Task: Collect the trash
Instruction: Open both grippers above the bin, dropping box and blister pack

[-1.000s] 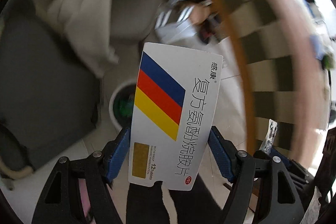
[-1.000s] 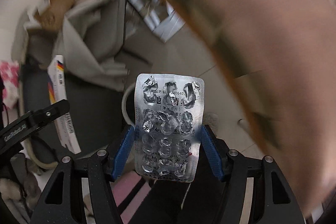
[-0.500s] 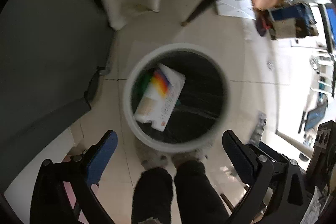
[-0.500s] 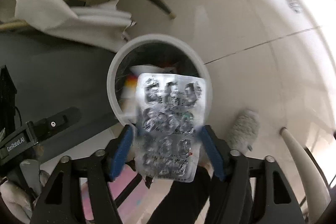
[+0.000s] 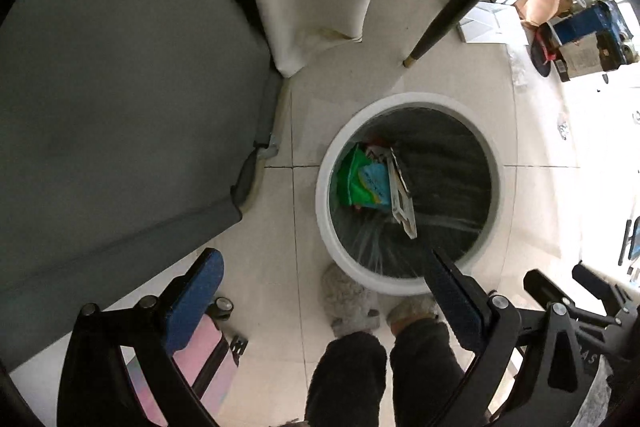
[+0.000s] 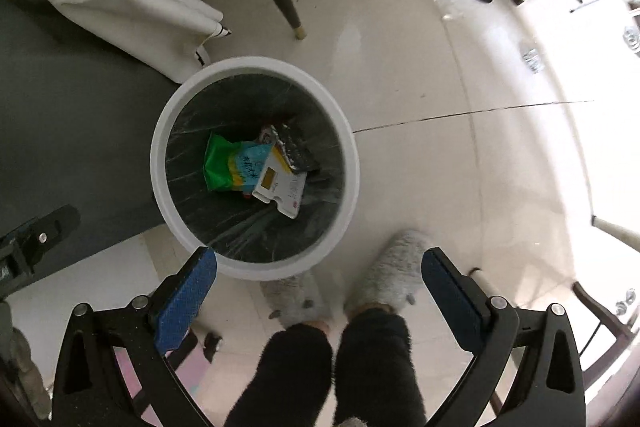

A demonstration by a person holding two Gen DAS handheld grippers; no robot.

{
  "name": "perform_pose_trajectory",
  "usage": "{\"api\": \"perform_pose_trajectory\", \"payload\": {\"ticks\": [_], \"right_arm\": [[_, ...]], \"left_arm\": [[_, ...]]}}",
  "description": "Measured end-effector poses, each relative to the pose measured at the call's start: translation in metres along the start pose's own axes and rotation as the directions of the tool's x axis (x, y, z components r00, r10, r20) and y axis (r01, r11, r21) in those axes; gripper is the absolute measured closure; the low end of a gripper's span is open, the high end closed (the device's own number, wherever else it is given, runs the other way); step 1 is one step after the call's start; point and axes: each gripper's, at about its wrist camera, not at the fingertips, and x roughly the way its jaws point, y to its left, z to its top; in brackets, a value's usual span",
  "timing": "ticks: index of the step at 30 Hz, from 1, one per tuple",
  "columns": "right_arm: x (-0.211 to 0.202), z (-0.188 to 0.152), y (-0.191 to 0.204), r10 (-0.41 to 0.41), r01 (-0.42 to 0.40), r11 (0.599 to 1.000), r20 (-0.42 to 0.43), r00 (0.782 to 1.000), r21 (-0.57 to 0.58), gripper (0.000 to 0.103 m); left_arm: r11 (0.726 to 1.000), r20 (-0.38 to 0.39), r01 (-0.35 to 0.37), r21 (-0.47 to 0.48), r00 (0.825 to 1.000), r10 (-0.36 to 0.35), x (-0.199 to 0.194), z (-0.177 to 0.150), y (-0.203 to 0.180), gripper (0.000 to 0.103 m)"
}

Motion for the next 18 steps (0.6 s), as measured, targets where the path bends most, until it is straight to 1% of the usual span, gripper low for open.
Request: {"api": "perform_pose_trajectory", "payload": {"ticks": [3,5,8,14,15,18], "right_arm": [[-0.034,-0.006,-0.001,-0.026,0.026,1.000,0.023,0.999,-0.002,0.000],[-0.057,-0.011,-0.001,-0.027,0.027,1.000,0.042,0.999,-0.001,0.000],[-0.092,-0.019,0.001,-0.027,0.027,1.000,0.065,0.998,-0.002,0.000],[-0.174,-0.039,0.003,-0.019,0.020,1.000,0.113,0.993,-0.001,0.000],[-0.188,-0.043,0.003,-0.017,0.017,1.000,0.119,0.993,-0.001,0.000],[-0.229,-0.054,0.007,-0.006,0.008,1.000,0.141,0.990,-0.007,0.000]], "left_arm": [[1.000,0.011,0.006,0.010,1.000,-0.006,-0.028,-0.009,-0.003,0.001],[1.000,0.024,0.007,0.016,1.000,-0.008,-0.043,-0.013,-0.006,0.001],[0.999,0.042,0.021,0.026,0.999,-0.022,-0.076,-0.022,-0.009,0.001],[0.998,0.075,0.034,0.046,0.997,-0.037,-0.150,-0.043,-0.008,0.001],[0.998,0.086,0.030,0.053,0.996,-0.034,-0.168,-0.048,-0.007,0.001],[0.997,0.114,0.017,0.075,0.993,-0.026,-0.204,-0.059,-0.006,0.001]]}}
